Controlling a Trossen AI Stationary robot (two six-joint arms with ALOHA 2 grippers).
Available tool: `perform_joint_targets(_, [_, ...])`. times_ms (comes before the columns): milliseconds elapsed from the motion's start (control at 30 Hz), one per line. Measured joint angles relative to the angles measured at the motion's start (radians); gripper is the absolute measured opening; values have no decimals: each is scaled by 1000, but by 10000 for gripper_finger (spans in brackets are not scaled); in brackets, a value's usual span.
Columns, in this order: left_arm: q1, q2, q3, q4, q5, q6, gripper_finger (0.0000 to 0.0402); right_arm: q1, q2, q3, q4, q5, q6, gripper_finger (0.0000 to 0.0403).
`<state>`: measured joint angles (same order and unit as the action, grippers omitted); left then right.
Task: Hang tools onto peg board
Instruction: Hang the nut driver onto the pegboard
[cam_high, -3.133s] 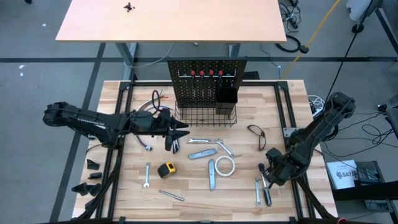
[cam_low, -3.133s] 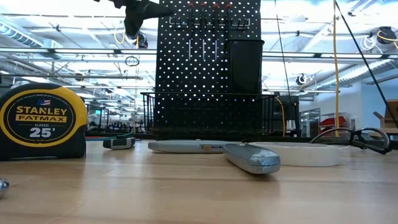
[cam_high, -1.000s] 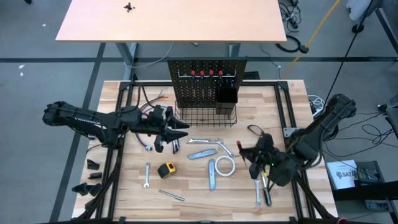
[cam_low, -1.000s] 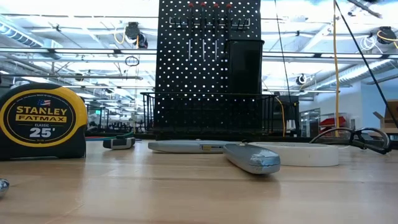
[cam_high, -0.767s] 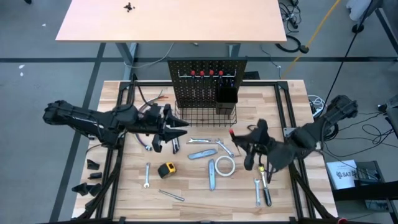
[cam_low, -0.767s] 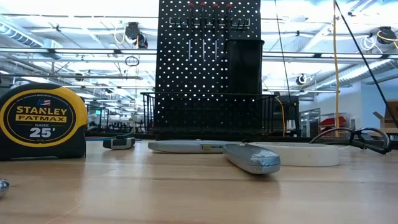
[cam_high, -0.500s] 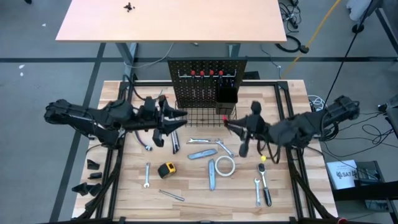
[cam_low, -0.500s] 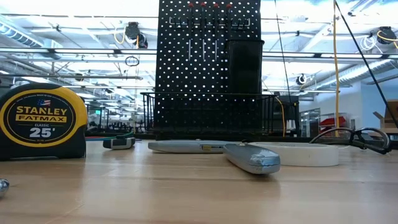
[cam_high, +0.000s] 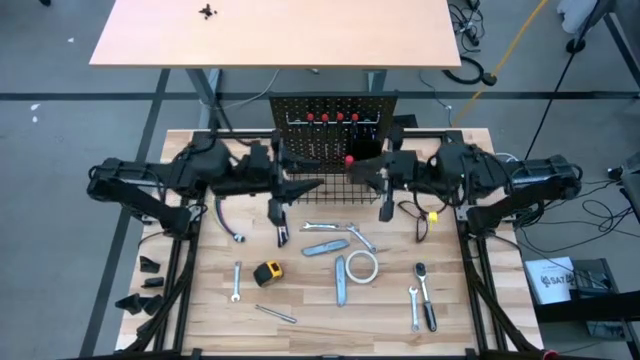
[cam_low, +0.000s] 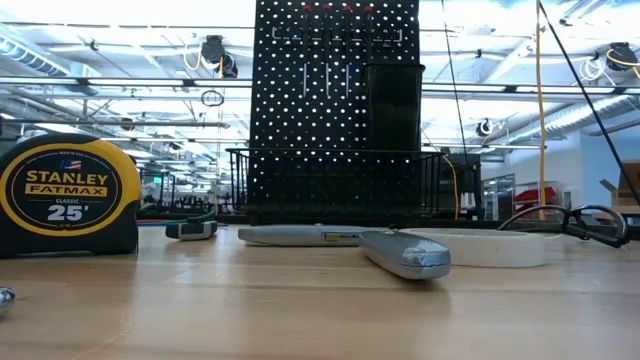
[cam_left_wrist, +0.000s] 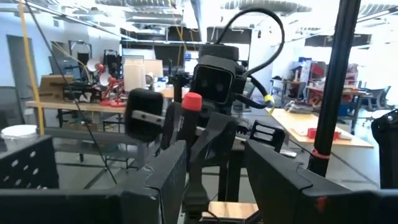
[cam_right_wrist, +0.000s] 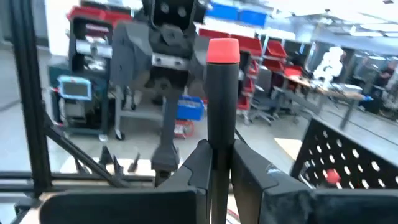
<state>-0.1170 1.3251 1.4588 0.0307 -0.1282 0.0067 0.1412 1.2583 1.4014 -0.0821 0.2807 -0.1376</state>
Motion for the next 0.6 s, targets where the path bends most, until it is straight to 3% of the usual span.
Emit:
perform_joint_targets(300, [86, 57, 51, -16, 76, -26, 167, -87, 28, 0, 9, -180, -6, 31])
perform_joint_targets(600, [110, 96, 51, 4, 133, -53, 167, -110, 40, -1, -1, -210, -24, 31])
